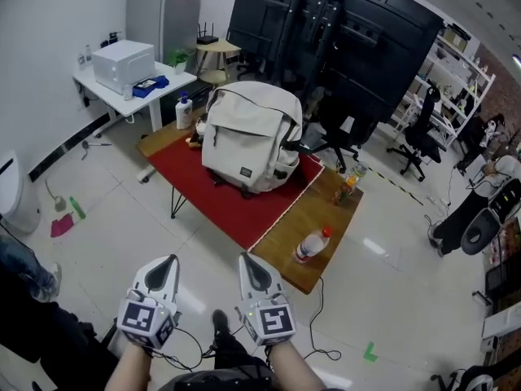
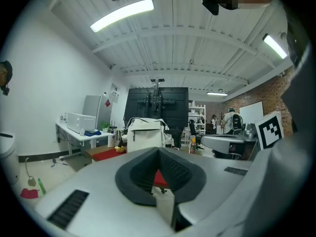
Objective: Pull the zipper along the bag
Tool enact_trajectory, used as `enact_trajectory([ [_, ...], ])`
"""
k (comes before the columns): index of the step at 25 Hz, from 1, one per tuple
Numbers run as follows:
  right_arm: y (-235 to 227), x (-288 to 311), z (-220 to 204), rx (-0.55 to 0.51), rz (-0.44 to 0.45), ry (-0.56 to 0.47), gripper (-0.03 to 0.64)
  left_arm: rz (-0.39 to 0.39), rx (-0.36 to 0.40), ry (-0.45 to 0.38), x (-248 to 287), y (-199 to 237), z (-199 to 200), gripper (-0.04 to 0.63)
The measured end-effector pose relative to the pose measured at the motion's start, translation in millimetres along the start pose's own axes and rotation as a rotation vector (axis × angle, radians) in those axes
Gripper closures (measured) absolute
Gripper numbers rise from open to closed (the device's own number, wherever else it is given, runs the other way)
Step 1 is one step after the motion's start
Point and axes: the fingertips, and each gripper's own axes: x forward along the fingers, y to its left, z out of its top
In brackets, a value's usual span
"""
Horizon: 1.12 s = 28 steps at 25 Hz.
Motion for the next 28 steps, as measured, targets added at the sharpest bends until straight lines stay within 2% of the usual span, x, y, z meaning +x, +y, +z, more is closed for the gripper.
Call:
enact_trajectory([
  [9,-77,94,0,0.008,-0.009,0.003,0.612,-0.004,0.005,0.033,121,31,20,0.566],
  [14,-99,144,-4,-0.032,0.032,0.035,0.612,-0.009,-0.030,0.014,171,50,31,0.566],
  [17,-115,179,-10,-0.009,0.052,0.039,0.612,0.014,-0.032,0.021,199,66,31,0.566],
  [23,-129,233,-12,0.014,0.105,0.017,0.612,0.063,-0.032,0.026,234,94,36,0.566],
  [28,-123,249,-13,0.018,0.158,0.042,0.612,0.090,-0.021,0.034,246,108,37,0.566],
])
